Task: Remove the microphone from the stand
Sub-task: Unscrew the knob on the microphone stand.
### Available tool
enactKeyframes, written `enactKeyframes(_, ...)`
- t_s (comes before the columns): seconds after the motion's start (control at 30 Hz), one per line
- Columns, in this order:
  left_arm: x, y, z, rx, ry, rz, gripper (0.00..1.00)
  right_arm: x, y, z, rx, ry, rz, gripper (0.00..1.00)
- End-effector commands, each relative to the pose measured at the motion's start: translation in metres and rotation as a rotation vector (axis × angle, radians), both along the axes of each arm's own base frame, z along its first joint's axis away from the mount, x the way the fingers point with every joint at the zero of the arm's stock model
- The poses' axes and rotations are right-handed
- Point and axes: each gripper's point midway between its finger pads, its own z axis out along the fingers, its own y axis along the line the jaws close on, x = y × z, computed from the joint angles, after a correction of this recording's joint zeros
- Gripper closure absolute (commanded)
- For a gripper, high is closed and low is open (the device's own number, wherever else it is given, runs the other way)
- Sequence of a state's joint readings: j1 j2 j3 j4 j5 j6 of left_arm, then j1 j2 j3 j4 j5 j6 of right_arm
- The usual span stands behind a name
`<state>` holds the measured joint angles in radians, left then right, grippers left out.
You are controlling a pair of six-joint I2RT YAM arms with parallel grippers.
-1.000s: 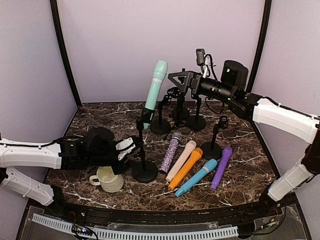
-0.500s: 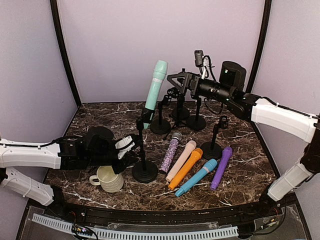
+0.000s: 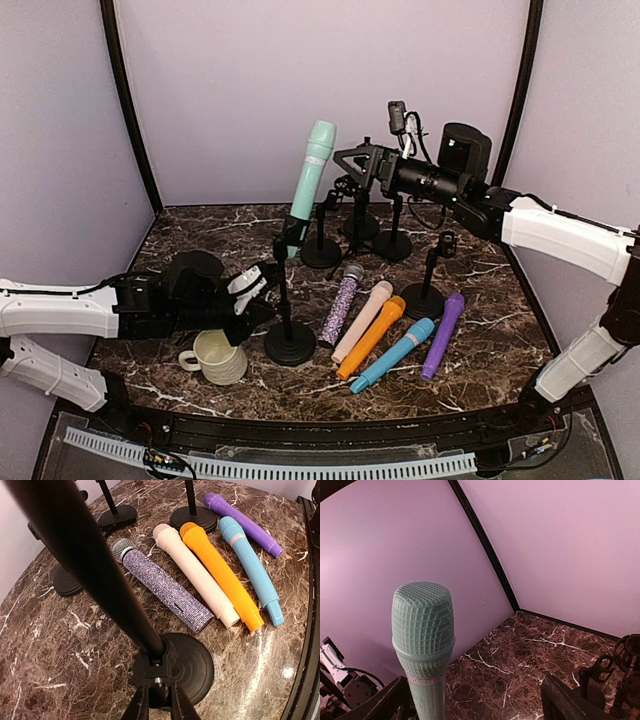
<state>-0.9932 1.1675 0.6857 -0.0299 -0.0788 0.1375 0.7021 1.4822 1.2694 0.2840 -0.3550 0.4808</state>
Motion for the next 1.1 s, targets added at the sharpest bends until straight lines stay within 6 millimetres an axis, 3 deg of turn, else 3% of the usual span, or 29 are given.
enactKeyframes(0.0,-0.004,-0.002,0.011,-0.067,0.023,0.012,0.87,0.0,0.001,0.011,0.032,-0.024,0.007,0.09)
enactKeyframes(0.4,-0.022,-0.003,-0.013,-0.245,0.296,0.055,0.98,-0.001,0.006,0.014,0.043,-0.028,0.029,0.07)
enactKeyframes(0.8,-0.022,0.008,-0.027,-0.363,0.469,0.066,0.99,-0.023,0.041,0.023,0.023,-0.075,0.131,0.05)
enactKeyframes(1.07,-0.023,0.006,-0.033,-0.359,0.499,0.055,1.0,-0.009,0.058,0.03,0.061,-0.04,0.139,0.06)
